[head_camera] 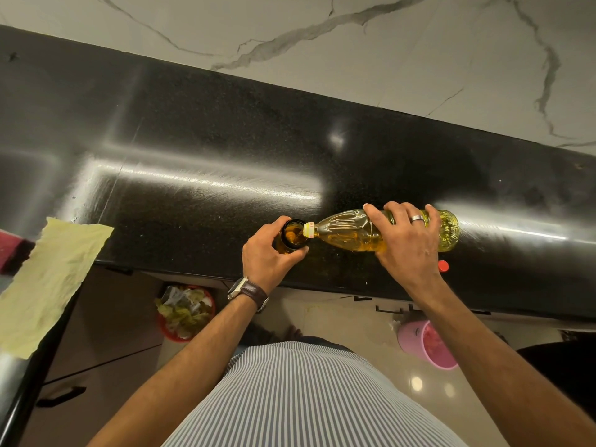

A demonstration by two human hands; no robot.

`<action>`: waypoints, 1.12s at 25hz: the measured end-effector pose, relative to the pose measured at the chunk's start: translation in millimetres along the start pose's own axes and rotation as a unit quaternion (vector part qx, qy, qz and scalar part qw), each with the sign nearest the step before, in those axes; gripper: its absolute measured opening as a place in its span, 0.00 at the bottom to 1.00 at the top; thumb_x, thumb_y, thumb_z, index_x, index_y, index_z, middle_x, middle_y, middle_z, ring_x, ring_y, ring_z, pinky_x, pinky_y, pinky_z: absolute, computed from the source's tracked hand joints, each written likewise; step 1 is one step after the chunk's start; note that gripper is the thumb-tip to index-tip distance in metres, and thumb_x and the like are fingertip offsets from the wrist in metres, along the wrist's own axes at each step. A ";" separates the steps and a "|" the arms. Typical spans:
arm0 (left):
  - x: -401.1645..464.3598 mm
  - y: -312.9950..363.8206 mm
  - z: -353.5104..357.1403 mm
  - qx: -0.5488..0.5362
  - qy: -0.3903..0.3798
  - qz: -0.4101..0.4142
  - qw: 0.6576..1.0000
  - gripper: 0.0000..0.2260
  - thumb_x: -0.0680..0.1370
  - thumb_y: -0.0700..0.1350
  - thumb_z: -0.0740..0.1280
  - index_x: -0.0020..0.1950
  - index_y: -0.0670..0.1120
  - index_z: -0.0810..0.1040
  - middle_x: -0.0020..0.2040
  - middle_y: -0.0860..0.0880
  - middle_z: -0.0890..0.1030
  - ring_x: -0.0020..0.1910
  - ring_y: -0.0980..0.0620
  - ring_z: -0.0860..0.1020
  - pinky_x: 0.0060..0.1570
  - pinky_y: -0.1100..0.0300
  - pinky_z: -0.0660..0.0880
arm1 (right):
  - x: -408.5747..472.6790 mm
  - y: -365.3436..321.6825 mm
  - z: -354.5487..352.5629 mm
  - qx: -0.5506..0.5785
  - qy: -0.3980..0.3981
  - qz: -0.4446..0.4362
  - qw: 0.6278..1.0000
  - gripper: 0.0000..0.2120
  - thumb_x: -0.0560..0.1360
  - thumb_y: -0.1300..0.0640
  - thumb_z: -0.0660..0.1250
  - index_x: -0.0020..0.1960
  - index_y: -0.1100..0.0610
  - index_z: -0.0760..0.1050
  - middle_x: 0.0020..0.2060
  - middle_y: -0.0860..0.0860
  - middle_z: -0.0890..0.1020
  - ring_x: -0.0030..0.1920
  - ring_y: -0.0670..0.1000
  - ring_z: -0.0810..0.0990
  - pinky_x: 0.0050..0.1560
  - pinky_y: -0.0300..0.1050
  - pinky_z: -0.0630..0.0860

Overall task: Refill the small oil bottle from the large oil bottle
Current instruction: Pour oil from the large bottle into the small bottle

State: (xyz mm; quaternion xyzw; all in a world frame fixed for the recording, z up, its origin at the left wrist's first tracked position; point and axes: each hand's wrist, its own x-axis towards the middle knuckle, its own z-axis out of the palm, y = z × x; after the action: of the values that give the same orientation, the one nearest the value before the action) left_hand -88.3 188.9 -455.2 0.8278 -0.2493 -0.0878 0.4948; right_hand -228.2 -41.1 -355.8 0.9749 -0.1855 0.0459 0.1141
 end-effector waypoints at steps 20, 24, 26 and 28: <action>-0.9 2.2 -0.3 -0.014 0.005 -0.002 1.000 0.29 0.69 0.64 0.73 0.68 0.55 0.77 0.56 0.54 0.83 0.53 0.55 0.81 0.52 0.51 0.83 | 1.5 -0.1 -2.6 -0.001 0.003 -0.003 1.000 0.40 0.69 0.51 0.82 0.76 0.46 0.67 0.67 0.57 0.77 0.69 0.61 0.75 0.71 0.71 0.64; -0.6 1.6 0.5 -0.014 0.003 -0.003 1.000 0.29 0.69 0.65 0.73 0.68 0.56 0.77 0.56 0.54 0.83 0.53 0.56 0.81 0.51 0.52 0.83 | 0.9 -0.5 -1.9 -0.001 0.008 -0.003 1.000 0.41 0.68 0.52 0.82 0.76 0.46 0.67 0.67 0.57 0.77 0.68 0.61 0.75 0.71 0.71 0.63; -0.5 1.2 0.5 -0.016 0.004 -0.004 1.000 0.30 0.69 0.65 0.73 0.68 0.56 0.77 0.56 0.54 0.83 0.54 0.56 0.81 0.52 0.52 0.83 | 0.6 -0.5 -1.1 -0.002 0.009 -0.004 1.000 0.41 0.68 0.51 0.82 0.76 0.46 0.67 0.67 0.57 0.77 0.68 0.61 0.75 0.71 0.71 0.64; -0.6 0.8 0.7 -0.015 0.004 -0.003 1.000 0.30 0.69 0.65 0.73 0.68 0.55 0.77 0.56 0.54 0.83 0.54 0.56 0.80 0.52 0.53 0.83 | 0.4 0.2 0.0 0.000 0.011 -0.004 1.000 0.40 0.68 0.51 0.82 0.76 0.46 0.67 0.67 0.57 0.77 0.68 0.61 0.75 0.71 0.71 0.64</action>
State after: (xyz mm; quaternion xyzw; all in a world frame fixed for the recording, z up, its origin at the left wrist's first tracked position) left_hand -89.3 188.3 -454.9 0.8212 -0.2433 -0.0901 0.5082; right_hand -227.9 -41.4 -355.7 0.9751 -0.1802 0.0563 0.1166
